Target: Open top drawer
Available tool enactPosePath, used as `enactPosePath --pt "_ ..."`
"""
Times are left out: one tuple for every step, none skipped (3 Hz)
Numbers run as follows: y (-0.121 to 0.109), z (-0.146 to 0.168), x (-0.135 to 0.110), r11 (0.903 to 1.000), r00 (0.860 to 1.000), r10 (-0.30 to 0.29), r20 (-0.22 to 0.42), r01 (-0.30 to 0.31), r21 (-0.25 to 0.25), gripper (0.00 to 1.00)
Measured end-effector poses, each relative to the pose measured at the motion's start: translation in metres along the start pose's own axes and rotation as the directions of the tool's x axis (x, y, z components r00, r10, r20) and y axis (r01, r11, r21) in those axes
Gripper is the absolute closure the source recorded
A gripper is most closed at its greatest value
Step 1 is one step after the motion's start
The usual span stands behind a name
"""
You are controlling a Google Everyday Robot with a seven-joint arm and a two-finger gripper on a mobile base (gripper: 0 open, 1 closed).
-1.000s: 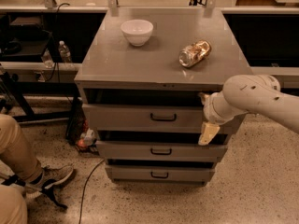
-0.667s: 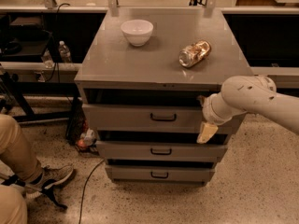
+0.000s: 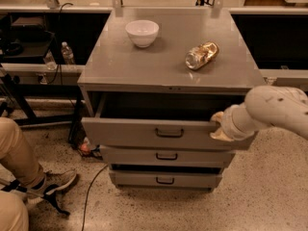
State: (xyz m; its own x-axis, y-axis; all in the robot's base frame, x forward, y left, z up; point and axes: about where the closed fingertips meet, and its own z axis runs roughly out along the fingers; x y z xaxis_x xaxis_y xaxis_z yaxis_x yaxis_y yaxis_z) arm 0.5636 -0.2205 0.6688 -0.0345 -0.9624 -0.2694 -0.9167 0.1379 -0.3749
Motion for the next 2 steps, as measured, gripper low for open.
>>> enactPosePath --pt "0.026 -0.034 0.007 0.9996 1.0 0.026 -0.001 -0.026 -0.015 1.0" --pt "0.04 -0.048 0.007 0.9982 0.999 0.047 0.007 -0.047 -0.039 1.0"
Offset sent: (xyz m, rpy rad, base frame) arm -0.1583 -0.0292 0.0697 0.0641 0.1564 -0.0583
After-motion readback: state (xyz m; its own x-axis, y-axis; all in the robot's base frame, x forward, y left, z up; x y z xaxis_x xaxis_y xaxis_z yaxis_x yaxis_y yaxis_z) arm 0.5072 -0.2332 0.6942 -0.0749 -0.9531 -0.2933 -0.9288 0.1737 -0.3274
